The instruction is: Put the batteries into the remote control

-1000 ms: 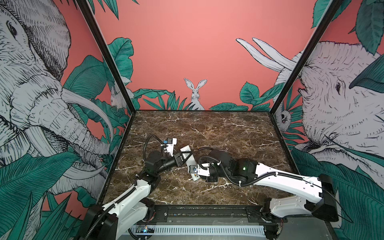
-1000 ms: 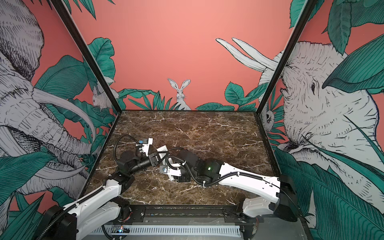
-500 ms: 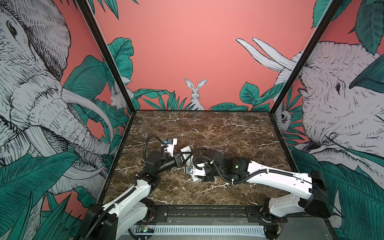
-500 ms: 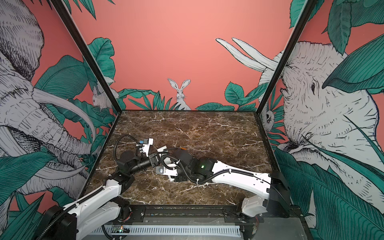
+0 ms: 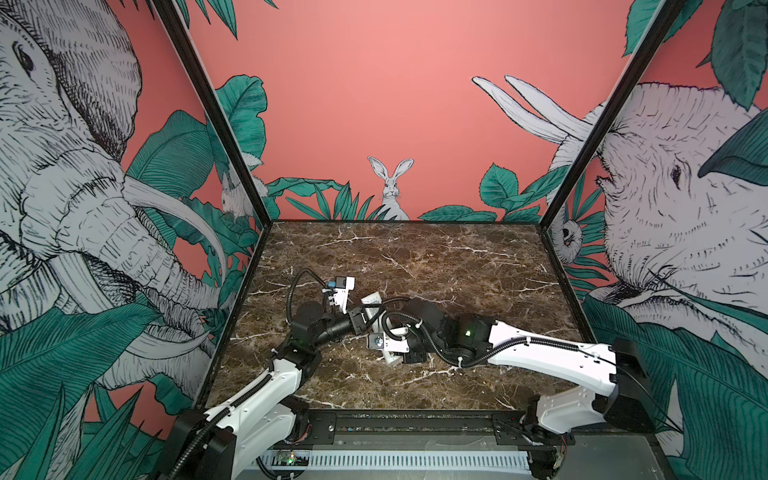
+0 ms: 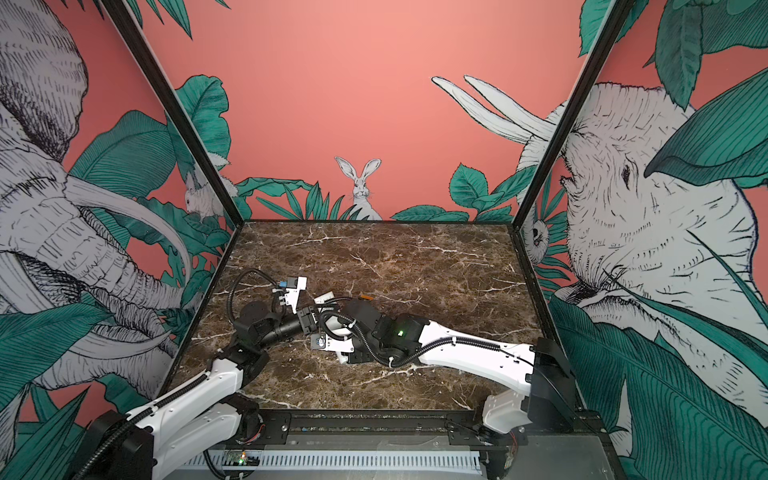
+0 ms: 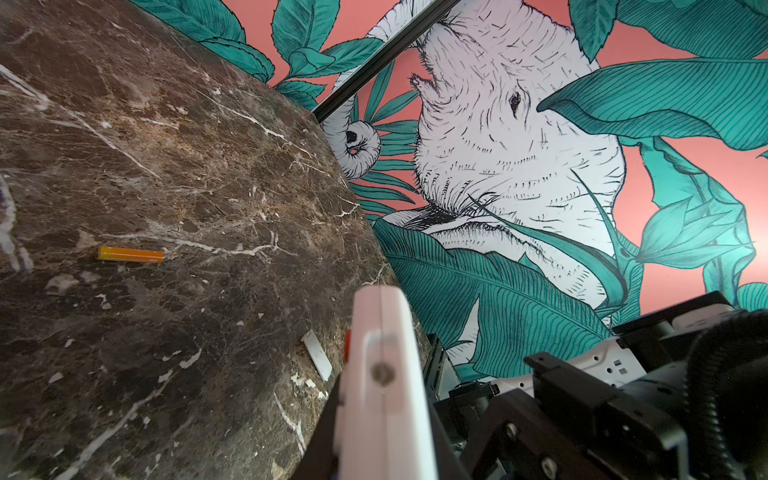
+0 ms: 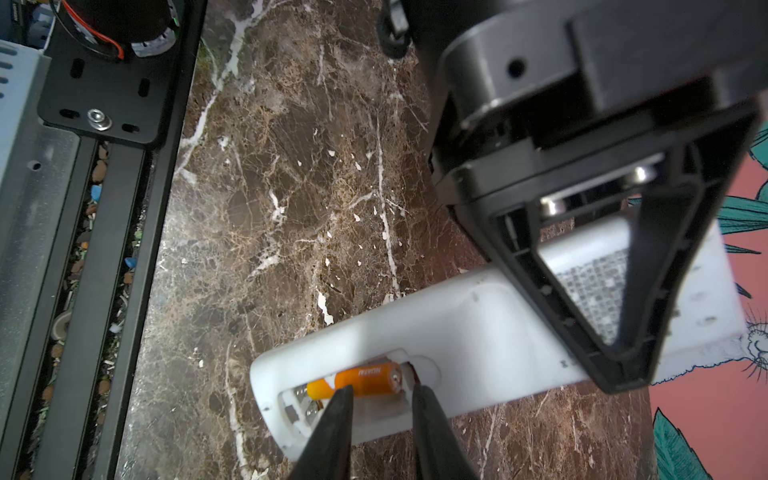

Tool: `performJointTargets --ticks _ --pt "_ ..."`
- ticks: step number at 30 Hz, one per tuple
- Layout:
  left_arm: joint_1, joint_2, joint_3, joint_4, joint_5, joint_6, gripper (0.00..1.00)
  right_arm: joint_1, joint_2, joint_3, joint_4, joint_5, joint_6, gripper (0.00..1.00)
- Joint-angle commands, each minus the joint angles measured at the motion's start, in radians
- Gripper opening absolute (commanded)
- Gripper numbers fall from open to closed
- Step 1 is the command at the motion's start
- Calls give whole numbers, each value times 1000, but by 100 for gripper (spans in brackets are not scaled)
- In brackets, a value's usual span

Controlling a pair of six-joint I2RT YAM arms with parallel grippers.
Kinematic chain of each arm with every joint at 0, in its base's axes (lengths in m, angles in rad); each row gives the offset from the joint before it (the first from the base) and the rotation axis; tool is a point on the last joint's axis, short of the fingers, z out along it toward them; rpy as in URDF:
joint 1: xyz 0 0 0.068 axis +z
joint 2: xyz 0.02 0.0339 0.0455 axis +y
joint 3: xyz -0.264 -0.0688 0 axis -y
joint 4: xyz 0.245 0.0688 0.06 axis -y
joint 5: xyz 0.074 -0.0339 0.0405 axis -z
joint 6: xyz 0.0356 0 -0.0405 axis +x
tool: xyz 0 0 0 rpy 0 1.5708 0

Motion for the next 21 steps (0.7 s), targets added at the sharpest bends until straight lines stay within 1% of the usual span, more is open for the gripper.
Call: performJointTargets --ticks 1,14,21 --pt "6 -20 11 32 12 7 0 5 13 32 1 3 -13 26" --pt "6 -22 12 33 9 2 0 5 50 55 -40 7 -20 22" --pt "6 -10 8 65 10 -15 0 5 60 61 -53 5 -26 21"
